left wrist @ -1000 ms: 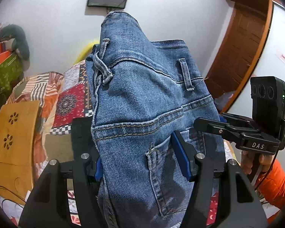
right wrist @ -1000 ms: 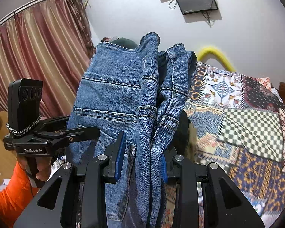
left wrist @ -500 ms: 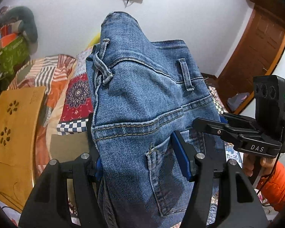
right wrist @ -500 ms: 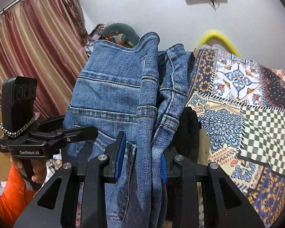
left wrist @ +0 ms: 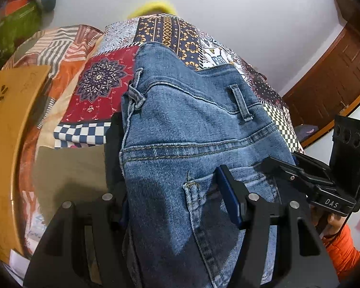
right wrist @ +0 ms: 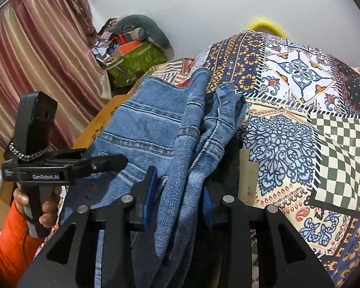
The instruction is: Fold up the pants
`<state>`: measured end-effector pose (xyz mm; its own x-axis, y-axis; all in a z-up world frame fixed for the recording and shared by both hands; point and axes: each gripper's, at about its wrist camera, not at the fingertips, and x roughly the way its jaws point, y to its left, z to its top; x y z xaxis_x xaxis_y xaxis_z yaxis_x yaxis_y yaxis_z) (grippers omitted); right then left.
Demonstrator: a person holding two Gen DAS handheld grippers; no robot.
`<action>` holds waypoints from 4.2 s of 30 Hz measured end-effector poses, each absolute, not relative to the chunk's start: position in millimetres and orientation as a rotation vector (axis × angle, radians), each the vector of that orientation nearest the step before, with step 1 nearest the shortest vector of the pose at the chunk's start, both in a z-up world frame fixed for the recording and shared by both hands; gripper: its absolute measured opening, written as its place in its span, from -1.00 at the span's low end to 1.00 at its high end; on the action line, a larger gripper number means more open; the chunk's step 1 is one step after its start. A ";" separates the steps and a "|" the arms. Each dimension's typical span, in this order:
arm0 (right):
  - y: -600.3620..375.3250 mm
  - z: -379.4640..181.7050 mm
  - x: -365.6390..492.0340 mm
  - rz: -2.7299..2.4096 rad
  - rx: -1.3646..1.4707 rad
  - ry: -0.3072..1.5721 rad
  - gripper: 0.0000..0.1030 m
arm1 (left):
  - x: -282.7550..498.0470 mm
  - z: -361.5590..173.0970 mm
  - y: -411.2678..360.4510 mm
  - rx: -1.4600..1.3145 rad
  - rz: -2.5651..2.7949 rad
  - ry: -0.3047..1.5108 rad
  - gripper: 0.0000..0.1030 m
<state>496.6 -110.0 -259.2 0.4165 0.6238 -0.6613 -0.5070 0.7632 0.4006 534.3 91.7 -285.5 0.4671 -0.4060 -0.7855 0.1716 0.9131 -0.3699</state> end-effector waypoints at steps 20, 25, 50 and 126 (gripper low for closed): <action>-129.1 -147.5 389.4 0.659 0.024 0.636 -0.14 | 392.3 -151.6 78.5 0.025 -0.190 0.703 0.27; -133.9 -104.9 347.4 0.668 0.030 0.533 -0.14 | 327.7 -99.7 67.7 0.051 -0.176 0.529 0.45; -159.6 -24.2 173.5 0.621 0.048 0.168 0.53 | 135.2 -20.2 44.0 -0.011 -0.091 0.149 0.99; -169.0 -29.3 163.7 0.525 0.062 0.194 0.99 | 141.8 -42.4 39.1 -0.042 -0.115 0.205 0.99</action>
<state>163.7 -169.0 -29.3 0.8477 0.5033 -0.1677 -0.4916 0.8641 0.1083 141.8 39.1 -42.4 0.9725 -0.1179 -0.2008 0.1093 0.9926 -0.0537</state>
